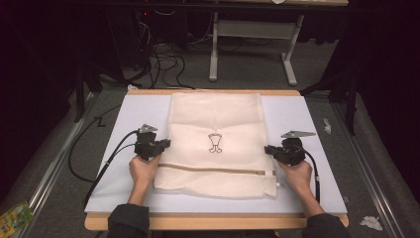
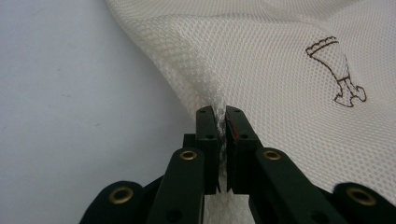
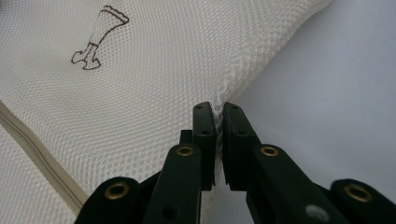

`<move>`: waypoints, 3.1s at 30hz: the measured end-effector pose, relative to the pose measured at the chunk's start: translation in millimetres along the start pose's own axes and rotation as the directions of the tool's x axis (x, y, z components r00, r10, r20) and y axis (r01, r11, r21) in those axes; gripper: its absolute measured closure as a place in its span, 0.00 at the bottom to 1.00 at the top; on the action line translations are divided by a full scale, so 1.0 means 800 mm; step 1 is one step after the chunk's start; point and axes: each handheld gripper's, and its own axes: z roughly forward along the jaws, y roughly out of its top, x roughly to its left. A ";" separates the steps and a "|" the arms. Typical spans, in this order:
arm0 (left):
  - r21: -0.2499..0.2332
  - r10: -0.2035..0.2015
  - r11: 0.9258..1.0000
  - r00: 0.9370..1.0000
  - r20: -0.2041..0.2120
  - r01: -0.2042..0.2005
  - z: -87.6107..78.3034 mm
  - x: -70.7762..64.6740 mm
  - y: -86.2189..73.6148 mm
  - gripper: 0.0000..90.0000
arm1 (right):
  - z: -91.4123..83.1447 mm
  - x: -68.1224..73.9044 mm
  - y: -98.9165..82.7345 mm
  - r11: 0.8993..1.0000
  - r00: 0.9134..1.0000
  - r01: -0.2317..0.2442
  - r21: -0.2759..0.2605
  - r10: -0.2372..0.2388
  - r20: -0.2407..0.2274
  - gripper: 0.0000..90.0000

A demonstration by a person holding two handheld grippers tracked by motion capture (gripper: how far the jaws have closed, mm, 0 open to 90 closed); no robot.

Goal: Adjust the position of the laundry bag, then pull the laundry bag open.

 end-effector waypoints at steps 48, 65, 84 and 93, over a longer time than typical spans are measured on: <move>-0.048 0.123 0.991 0.988 -0.090 -0.128 0.008 -0.068 -0.025 0.54 | -0.041 -0.029 -0.053 0.996 0.992 -0.039 -0.084 0.049 0.115 0.51; -0.129 0.199 0.971 0.980 -0.022 -0.200 -0.018 -0.118 -0.049 0.50 | -0.052 -0.004 -0.076 0.997 0.994 -0.061 -0.051 0.065 0.083 0.50; -0.063 0.319 0.947 0.946 0.060 -0.315 0.032 -0.197 -0.011 0.49 | -0.043 -0.001 -0.083 0.999 0.994 -0.023 0.029 0.020 0.104 0.65; -0.068 0.319 0.947 0.944 0.090 -0.314 0.063 -0.230 0.009 0.45 | -0.041 0.006 -0.080 0.997 0.994 0.054 0.060 -0.060 0.093 0.87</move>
